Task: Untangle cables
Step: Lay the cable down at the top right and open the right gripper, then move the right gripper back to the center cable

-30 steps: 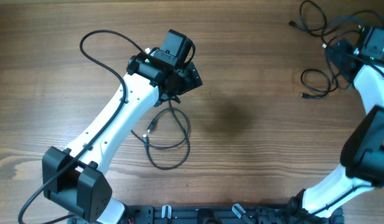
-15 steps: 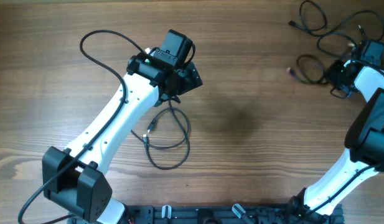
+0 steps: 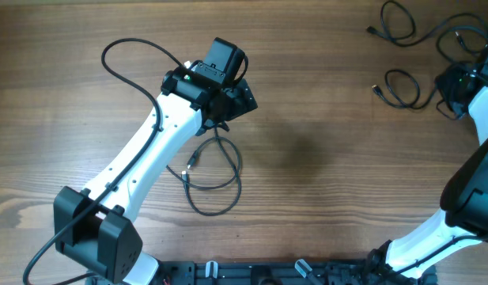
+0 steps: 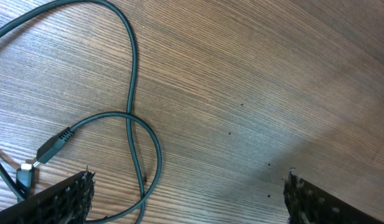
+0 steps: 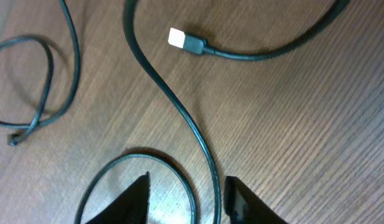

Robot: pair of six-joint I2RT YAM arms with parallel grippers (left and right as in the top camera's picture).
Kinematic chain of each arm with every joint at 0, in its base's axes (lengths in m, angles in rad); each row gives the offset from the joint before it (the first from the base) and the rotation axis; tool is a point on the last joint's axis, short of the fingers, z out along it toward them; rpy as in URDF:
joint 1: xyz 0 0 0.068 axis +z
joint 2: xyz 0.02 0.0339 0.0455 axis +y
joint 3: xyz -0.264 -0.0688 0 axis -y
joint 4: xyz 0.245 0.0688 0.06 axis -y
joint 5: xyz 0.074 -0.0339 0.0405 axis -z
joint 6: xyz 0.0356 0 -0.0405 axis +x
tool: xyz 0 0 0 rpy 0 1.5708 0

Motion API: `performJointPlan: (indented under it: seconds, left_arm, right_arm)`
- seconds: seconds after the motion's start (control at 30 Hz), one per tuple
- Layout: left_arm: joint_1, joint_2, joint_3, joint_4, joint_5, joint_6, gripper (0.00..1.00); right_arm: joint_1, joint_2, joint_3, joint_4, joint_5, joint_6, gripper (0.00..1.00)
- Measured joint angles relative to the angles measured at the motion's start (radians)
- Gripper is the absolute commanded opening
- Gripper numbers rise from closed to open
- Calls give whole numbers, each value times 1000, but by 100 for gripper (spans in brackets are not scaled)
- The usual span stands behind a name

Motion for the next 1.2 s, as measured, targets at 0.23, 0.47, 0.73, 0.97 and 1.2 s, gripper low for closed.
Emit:
performJointPlan:
  seconds: [0.23, 0.47, 0.73, 0.97, 1.2]
  left_arm:
    - [0, 0, 0, 3, 0, 0, 100]
    - [0, 1, 0, -2, 0, 0, 100]
    - [46, 3, 0, -119, -5, -30, 100]
    - [145, 3, 0, -219, -5, -136, 100]
    - [216, 29, 0, -293, -84, -140, 100]
  right_arm:
    - [1, -264, -2, -336, -153, -76, 78]
    - [199, -407, -10, -634, -512, -183, 91]
    - [661, -402, -75, -581, -547, -195, 100]
    - [796, -402, -75, -555, -544, -164, 100]
    - [969, -395, -79, -533, -408, -74, 100]
